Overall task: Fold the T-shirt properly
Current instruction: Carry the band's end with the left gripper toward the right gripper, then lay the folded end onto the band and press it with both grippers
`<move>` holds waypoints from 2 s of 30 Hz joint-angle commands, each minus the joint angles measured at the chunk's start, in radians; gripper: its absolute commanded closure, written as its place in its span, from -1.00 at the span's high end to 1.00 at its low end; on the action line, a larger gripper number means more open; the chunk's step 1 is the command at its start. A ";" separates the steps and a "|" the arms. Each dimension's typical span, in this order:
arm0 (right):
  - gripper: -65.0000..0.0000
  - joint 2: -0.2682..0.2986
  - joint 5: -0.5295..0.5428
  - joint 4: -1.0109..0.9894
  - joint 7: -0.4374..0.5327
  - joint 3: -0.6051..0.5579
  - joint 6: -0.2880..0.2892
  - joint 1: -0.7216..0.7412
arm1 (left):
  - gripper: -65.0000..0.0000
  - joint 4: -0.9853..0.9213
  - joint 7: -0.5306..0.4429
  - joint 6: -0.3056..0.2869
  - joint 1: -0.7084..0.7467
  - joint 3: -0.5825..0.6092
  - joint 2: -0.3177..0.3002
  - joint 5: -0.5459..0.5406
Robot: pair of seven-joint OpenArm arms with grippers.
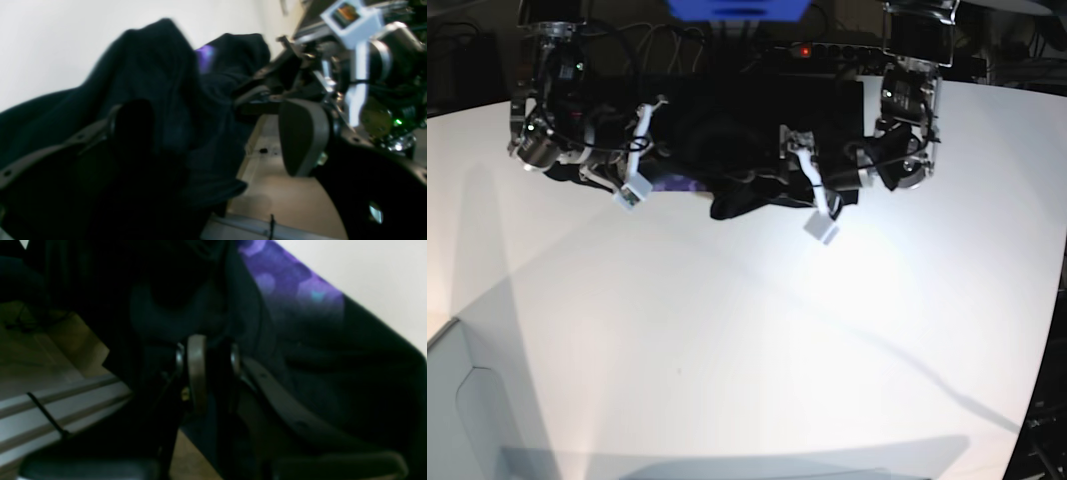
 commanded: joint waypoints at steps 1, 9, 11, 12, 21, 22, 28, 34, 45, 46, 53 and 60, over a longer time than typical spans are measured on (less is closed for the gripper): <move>-0.67 0.005 0.021 0.015 0.009 0.003 0.014 0.013 | 0.76 0.017 -0.008 -0.005 -0.017 -0.002 -0.012 -0.039; -0.67 0.003 0.021 0.015 0.009 0.003 0.014 0.013 | 0.73 0.069 -0.039 0.000 -0.014 -0.017 -0.093 -0.053; -0.67 0.003 0.021 0.015 0.009 0.003 0.014 0.014 | 0.50 0.121 -0.077 0.000 0.001 -0.036 -0.130 -0.052; -0.67 0.003 0.021 0.015 0.009 0.003 0.014 0.014 | 0.31 0.146 -0.093 0.000 0.016 -0.047 -0.145 -0.039; -0.67 -0.014 0.021 0.015 0.009 0.001 0.014 0.014 | -0.86 0.183 -0.125 0.001 0.044 0.010 -0.090 0.359; -0.67 -0.015 0.021 0.015 0.009 0.000 0.014 0.014 | -0.81 0.181 -0.125 0.001 0.044 0.029 -0.070 0.422; -0.67 -0.017 0.021 0.015 0.009 -0.004 0.014 0.016 | -0.81 0.179 -0.125 0.001 0.052 0.173 0.074 0.737; -0.66 -0.017 0.021 0.015 0.009 -0.004 0.014 0.028 | -0.81 0.181 -0.120 0.001 0.052 0.306 0.116 0.800; -0.66 -0.017 0.021 0.014 0.009 -0.004 0.014 0.031 | -0.81 0.179 -0.131 0.001 0.047 0.322 0.063 0.731; -0.66 -0.017 0.021 0.014 0.009 -0.004 0.014 0.031 | -0.81 0.179 -0.131 0.001 0.047 0.320 0.054 0.731; -0.66 -0.017 0.021 0.014 0.009 -0.004 0.014 0.033 | -0.81 0.129 -0.165 0.001 0.064 0.185 -0.027 0.732; -0.66 -0.017 0.021 0.014 0.009 -0.002 0.014 0.034 | -0.81 -0.005 -0.283 0.001 0.115 0.058 -0.075 0.731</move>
